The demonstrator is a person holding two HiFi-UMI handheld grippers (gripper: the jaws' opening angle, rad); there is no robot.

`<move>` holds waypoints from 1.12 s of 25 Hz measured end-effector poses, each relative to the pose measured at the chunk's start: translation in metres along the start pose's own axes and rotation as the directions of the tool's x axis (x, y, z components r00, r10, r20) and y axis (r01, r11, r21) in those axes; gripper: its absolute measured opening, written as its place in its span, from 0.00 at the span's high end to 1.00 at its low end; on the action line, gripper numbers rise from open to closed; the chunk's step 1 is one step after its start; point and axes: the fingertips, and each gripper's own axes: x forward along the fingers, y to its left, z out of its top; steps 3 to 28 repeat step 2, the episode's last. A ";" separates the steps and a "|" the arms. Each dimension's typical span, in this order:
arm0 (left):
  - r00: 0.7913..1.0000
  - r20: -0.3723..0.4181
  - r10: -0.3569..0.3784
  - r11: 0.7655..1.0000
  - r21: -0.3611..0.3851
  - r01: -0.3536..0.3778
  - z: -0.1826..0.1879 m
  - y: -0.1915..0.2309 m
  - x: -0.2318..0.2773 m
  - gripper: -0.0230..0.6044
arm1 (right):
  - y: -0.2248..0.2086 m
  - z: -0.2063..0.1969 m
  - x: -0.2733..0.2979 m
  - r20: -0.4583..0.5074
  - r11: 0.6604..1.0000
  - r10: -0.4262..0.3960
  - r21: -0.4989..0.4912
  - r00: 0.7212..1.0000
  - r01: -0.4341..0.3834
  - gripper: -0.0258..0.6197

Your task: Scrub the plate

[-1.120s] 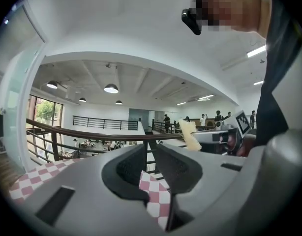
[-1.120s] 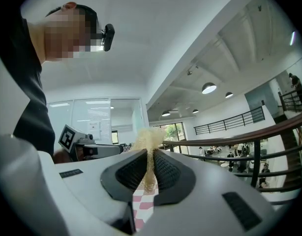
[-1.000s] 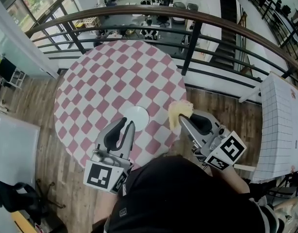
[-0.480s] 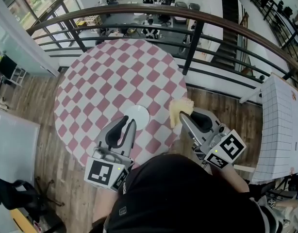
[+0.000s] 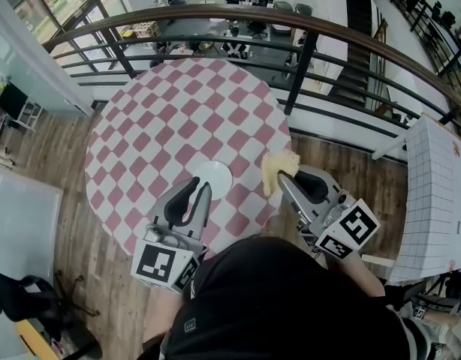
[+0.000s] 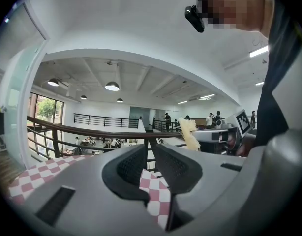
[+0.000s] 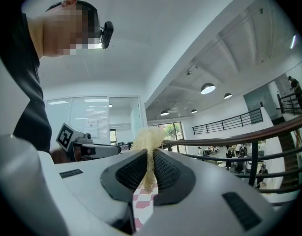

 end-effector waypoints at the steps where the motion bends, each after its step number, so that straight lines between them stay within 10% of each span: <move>1: 1.000 -0.003 0.001 1.000 -0.001 -0.001 -0.001 0.000 0.000 0.85 | 0.000 0.000 0.000 -0.001 1.000 0.000 -0.005 1.000 0.000 0.89; 28: 1.000 -0.006 0.001 1.000 -0.002 -0.001 -0.002 0.001 0.000 0.85 | 0.000 -0.001 0.001 -0.002 1.000 0.001 -0.011 1.000 -0.001 0.89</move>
